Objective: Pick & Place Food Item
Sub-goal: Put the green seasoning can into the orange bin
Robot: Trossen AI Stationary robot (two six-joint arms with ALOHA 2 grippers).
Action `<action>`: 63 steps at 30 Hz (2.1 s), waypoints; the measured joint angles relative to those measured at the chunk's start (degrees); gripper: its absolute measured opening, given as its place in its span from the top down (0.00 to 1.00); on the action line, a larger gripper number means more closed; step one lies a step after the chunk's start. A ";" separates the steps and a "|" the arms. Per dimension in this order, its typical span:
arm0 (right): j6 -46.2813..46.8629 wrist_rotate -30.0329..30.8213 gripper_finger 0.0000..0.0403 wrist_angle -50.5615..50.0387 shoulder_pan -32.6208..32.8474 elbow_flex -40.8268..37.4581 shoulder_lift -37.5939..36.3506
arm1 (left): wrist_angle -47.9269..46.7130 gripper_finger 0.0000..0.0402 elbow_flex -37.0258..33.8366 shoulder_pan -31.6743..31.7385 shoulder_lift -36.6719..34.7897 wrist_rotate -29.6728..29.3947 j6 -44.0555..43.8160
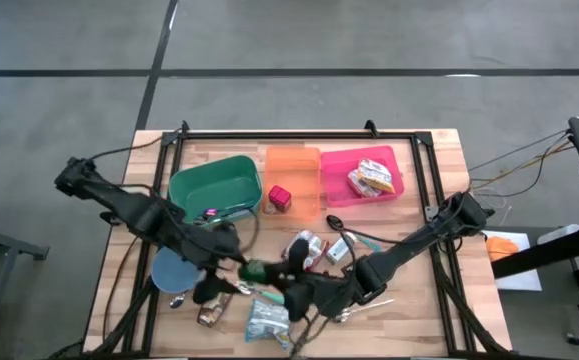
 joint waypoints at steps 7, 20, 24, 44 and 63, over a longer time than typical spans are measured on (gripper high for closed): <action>28.64 1.18 0.70 -21.22 -5.88 2.63 -5.73 | -8.86 0.10 -1.96 0.07 -8.77 -15.98 -5.30; 52.92 -17.85 0.70 -50.66 -24.98 13.10 -5.84 | -14.28 0.10 -5.39 0.17 -15.44 -26.95 -9.79; 56.25 -23.20 0.70 -53.05 -30.40 12.88 -5.84 | -13.37 0.10 -8.56 0.20 -15.33 -31.46 -7.82; 68.10 -31.03 0.70 -54.51 -41.82 6.83 -4.89 | -11.60 0.10 -13.67 0.70 -23.26 -36.79 -7.18; 68.32 -35.03 0.70 -60.22 -41.29 10.63 2.58 | -11.27 0.10 -13.67 0.72 -23.66 -36.75 -6.96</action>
